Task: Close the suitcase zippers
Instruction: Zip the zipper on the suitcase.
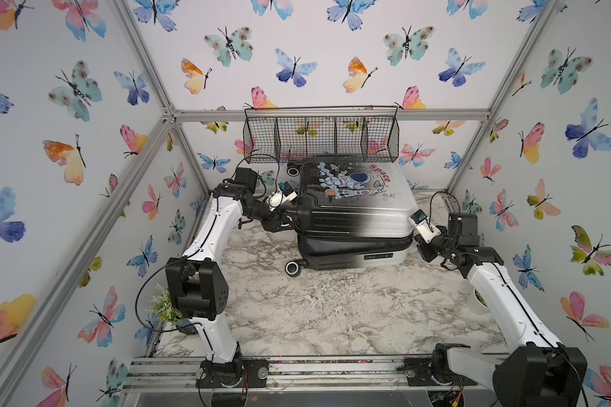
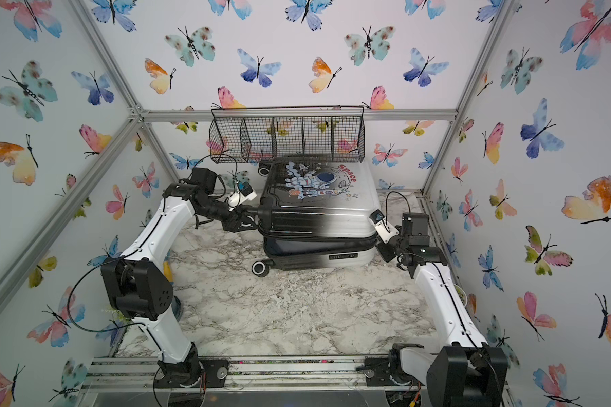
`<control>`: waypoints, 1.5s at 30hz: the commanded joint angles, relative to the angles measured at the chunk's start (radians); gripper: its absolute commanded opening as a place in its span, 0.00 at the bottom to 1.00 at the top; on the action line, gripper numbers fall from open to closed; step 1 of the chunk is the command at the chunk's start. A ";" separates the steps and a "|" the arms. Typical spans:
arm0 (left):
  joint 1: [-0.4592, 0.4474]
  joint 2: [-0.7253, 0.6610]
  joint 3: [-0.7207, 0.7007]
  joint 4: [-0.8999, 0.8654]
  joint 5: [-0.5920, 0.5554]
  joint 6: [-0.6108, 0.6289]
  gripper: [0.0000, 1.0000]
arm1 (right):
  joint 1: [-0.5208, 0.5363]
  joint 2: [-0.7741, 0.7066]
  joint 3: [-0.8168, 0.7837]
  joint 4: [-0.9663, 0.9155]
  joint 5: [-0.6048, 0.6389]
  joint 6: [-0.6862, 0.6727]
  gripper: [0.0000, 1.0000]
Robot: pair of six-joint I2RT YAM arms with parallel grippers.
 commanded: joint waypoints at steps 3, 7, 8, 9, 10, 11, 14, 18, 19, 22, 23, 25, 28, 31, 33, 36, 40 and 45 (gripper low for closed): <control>-0.006 -0.025 0.027 0.150 -0.195 -0.323 0.00 | 0.046 -0.066 0.033 -0.164 -0.201 0.023 0.03; -0.028 -0.012 0.063 0.112 -0.208 -0.377 0.00 | 0.183 -0.091 0.024 -0.163 -0.222 0.132 0.03; -0.038 -0.014 0.068 0.107 -0.207 -0.391 0.00 | 0.241 -0.104 0.011 -0.132 -0.204 0.182 0.03; -0.047 -0.020 0.066 0.106 -0.209 -0.404 0.00 | 0.306 -0.115 -0.004 -0.090 -0.183 0.237 0.03; -0.057 -0.027 0.063 0.105 -0.208 -0.413 0.00 | 0.363 -0.124 -0.013 -0.052 -0.161 0.281 0.03; -0.068 -0.034 0.061 0.102 -0.210 -0.428 0.00 | 0.419 -0.130 -0.024 -0.006 -0.145 0.330 0.03; -0.110 -0.052 0.057 0.077 -0.206 -0.471 0.00 | 0.559 -0.132 -0.045 0.114 -0.092 0.462 0.03; -0.174 -0.110 -0.009 0.068 -0.213 -0.528 0.00 | 0.726 -0.075 -0.046 0.240 -0.039 0.545 0.03; -0.185 -0.126 -0.024 0.068 -0.214 -0.550 0.00 | 0.750 -0.062 -0.045 0.266 -0.039 0.563 0.03; -0.217 -0.187 -0.085 0.076 -0.230 -0.613 0.00 | 0.833 -0.045 -0.061 0.381 -0.018 0.633 0.03; -0.226 -0.208 -0.111 0.084 -0.227 -0.636 0.00 | 0.856 -0.039 -0.071 0.419 -0.024 0.648 0.03; -0.244 -0.246 -0.165 0.113 -0.238 -0.700 0.00 | 0.919 -0.019 -0.065 0.423 -0.016 0.642 0.03; -0.299 -0.301 -0.236 0.177 -0.202 -0.813 0.00 | 0.975 -0.011 -0.070 0.466 -0.033 0.671 0.03; -0.362 -0.355 -0.296 0.272 -0.216 -0.952 0.00 | 1.034 0.001 -0.085 0.541 -0.036 0.715 0.03; -0.418 -0.369 -0.303 0.312 -0.230 -1.040 0.00 | 1.044 0.000 -0.125 0.611 -0.050 0.748 0.03; -0.496 -0.370 -0.296 0.321 -0.229 -1.103 0.00 | 1.044 -0.009 -0.160 0.632 -0.038 0.753 0.03; -0.548 -0.381 -0.357 0.303 -0.294 -1.142 0.00 | 1.042 -0.088 -0.202 0.540 0.153 0.712 0.03; -0.559 -0.387 -0.442 0.265 -0.288 -1.140 0.00 | 1.010 -0.185 -0.257 0.423 0.289 0.735 0.03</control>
